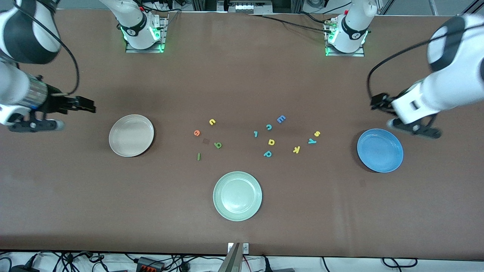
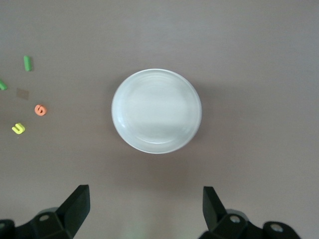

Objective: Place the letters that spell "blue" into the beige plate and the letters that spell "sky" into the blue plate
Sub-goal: 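Lower the left gripper onto the yellow k while the right gripper reaches letters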

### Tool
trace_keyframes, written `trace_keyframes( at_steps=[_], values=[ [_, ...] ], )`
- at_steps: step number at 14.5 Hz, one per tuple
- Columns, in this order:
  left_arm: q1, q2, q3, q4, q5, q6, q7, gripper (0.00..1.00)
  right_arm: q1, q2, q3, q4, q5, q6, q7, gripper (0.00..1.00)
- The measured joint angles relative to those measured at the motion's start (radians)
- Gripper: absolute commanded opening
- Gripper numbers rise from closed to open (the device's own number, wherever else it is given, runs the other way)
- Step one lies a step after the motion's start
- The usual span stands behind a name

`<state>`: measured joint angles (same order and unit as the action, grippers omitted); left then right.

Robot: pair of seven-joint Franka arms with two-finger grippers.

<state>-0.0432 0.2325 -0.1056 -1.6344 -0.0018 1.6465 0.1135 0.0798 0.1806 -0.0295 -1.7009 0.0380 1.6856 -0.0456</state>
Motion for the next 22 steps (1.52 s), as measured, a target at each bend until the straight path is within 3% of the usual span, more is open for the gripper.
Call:
trace_keyframes(
  at_steps=[5,11,18,22],
  values=[
    [-0.105,0.131,-0.027,-0.065,0.0,0.262,-0.145,1.0,0.151,0.137,0.004,-0.001,0.003,0.109,0.006,1.0],
    [-0.212,0.284,-0.029,-0.125,0.0,0.53,-0.277,1.0,0.256,0.276,0.004,-0.001,0.004,0.28,0.006,1.0],
    [-0.251,0.404,-0.03,-0.123,0.102,0.673,-0.287,1.0,0.317,0.4,0.004,0.0,0.015,0.483,0.017,1.0],
    [-0.268,0.436,-0.03,-0.122,0.105,0.722,-0.287,0.98,0.386,0.451,0.004,0.039,0.019,0.567,0.145,0.98]
  ],
)
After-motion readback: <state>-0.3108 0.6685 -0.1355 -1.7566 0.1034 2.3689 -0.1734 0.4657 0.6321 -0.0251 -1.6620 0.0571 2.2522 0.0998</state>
